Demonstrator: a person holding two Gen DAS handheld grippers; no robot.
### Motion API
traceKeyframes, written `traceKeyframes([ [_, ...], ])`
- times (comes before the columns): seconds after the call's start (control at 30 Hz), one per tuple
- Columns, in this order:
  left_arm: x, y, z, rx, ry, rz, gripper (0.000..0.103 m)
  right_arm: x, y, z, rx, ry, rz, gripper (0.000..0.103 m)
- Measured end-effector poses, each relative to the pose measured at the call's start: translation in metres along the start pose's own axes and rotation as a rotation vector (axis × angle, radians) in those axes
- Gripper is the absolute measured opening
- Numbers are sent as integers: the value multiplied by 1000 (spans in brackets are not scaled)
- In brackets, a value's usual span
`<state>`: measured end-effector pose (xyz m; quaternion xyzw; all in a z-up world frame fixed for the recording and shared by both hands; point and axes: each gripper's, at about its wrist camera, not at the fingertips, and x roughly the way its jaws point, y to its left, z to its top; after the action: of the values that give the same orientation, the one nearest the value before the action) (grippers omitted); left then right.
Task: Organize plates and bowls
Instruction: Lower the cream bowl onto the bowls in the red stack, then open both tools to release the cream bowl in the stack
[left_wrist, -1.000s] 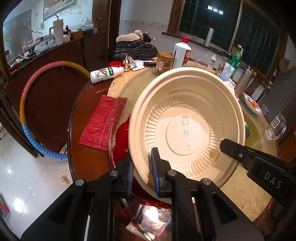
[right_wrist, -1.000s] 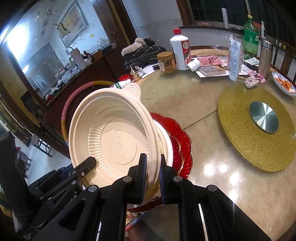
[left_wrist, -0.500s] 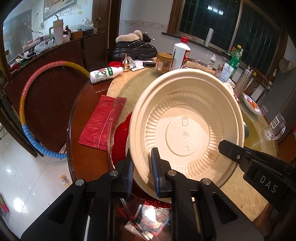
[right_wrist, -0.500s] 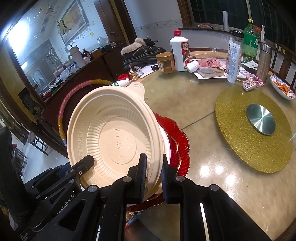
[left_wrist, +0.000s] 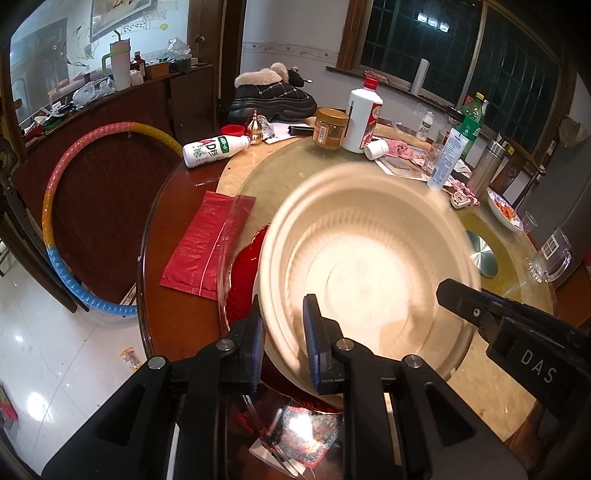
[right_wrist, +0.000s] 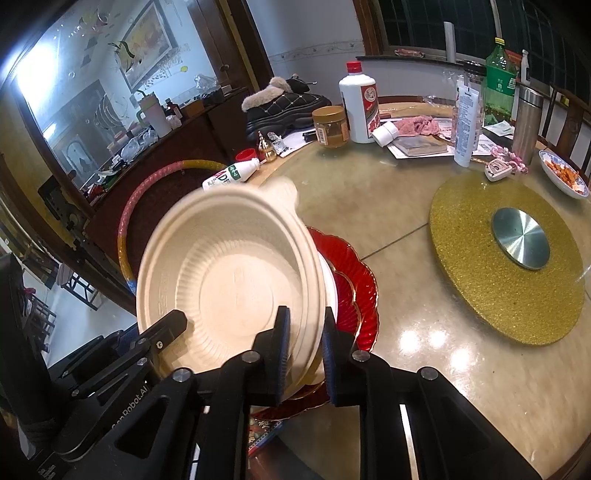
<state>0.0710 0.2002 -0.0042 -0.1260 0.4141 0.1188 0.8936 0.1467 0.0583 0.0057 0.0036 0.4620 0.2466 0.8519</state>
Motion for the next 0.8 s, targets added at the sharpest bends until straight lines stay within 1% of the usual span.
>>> traceKeyframes([
  [0.07,-5,0,-1,-4,-13,7,31,-4,-3,1,11,-14,14,39],
  [0.17,-16,-1,-3,3,-46,24,34,-16,-4,1,17,-50,29,53],
  [0.2,-20,-2,-4,6,-54,30,34,-21,-4,0,12,-66,28,54],
  [0.27,-26,-2,-7,7,-66,27,43,-33,-4,-3,3,-92,31,56],
  [0.33,-32,-2,-12,8,-79,23,47,-42,-3,-8,-6,-107,48,57],
  [0.4,-40,-2,-20,5,-83,21,51,-52,-3,-16,-26,-122,66,61],
  [0.43,-44,-2,-25,4,-84,24,57,-56,-3,-20,-33,-127,71,64],
  [0.47,-46,-2,-29,5,-87,28,63,-59,-4,-24,-40,-133,76,64],
  [0.5,-51,-3,-34,8,-90,28,66,-63,-4,-29,-46,-138,85,64],
  [0.57,-61,-5,-45,23,-103,3,76,-69,-4,-41,-71,-141,93,65],
  [0.63,-71,-8,-55,33,-113,-47,82,-73,-6,-52,-92,-147,86,65],
  [0.7,-80,-11,-63,36,-114,-126,83,-76,-9,-61,-103,-148,81,65],
  [0.73,-84,-14,-65,42,-118,-142,87,-76,-12,-64,-108,-145,78,65],
  [0.8,-89,-18,-69,54,-136,-127,96,-78,-19,-70,-108,-141,71,65],
])
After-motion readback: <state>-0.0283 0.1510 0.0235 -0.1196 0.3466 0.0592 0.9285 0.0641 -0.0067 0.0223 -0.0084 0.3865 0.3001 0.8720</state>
